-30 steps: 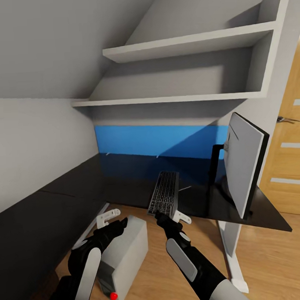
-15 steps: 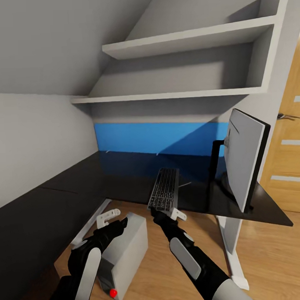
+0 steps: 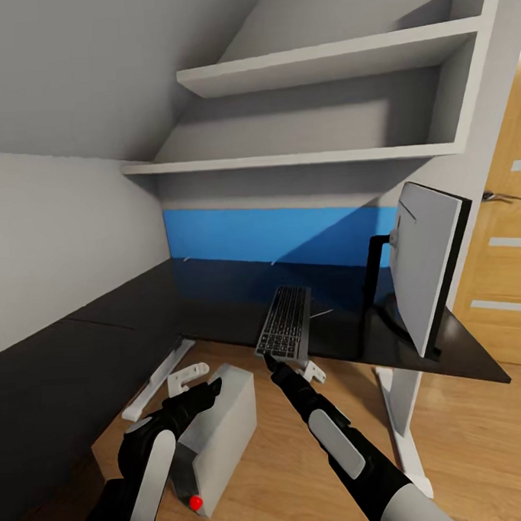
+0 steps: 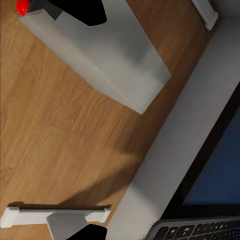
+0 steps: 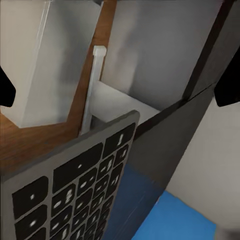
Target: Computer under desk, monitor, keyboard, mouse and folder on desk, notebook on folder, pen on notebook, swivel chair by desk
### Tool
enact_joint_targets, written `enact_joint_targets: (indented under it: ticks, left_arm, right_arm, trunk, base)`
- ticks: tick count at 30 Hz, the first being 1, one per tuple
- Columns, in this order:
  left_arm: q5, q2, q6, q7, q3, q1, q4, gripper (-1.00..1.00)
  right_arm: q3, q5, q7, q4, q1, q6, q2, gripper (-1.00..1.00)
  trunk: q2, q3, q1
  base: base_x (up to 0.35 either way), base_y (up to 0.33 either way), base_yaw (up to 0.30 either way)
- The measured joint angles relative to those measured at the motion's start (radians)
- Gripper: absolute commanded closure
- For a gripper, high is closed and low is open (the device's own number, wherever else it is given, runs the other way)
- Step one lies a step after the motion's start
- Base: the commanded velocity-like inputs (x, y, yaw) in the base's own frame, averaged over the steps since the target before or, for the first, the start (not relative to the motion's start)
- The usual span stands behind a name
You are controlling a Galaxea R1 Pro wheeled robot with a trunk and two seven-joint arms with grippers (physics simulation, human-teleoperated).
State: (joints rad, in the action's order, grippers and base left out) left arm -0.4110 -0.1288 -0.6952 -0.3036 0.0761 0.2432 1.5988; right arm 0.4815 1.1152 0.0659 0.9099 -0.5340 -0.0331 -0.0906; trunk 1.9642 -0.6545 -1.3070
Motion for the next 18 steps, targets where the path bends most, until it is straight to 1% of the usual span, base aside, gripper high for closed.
enact_joint_targets:
  ticks: [4,5,6,9,13,18]
  left_arm:
    - [0.0,0.0,0.0,0.0,0.0,0.0,0.0,-1.0]
    - [0.0,0.0,0.001,0.0,0.0,0.0,0.0,-1.0]
    - [0.0,0.0,0.001,0.0,0.0,0.0,0.0,-1.0]
    - [0.0,0.0,0.001,0.0,0.0,0.0,0.0,-1.0]
    - [0.0,0.0,0.001,0.0,0.0,0.0,0.0,-1.0]
    - [0.0,0.0,0.001,0.0,0.0,0.0,0.0,-1.0]
  right_arm:
    - [0.0,0.042,-0.031,0.0,0.0,0.002,0.013,-1.0]
    - [0.001,0.068,-0.045,0.0,0.0,0.002,0.021,-1.0]
    - [0.001,0.114,-0.065,0.0,0.0,0.003,0.034,-1.0]
    - [0.001,0.158,-0.081,0.0,0.0,0.004,0.044,-1.0]
    - [0.001,0.192,-0.092,-0.002,0.0,0.004,0.051,-1.0]
    - [0.001,0.21,-0.098,-0.016,0.0,0.0,0.054,-1.0]
  trunk:
    - [0.028,-0.013,-0.015]
    - [0.035,-0.016,-0.019]
    - [0.042,-0.019,-0.023]
    - [0.063,-0.028,-0.035]
    - [0.091,-0.041,-0.05]
    - [0.126,-0.056,-0.069]
  base:
    - [0.0,0.0,0.0]
    - [0.0,0.0,0.0]
    - [0.0,0.0,0.0]
    - [0.0,0.0,0.0]
    - [0.0,0.0,0.0]
    - [0.0,0.0,0.0]
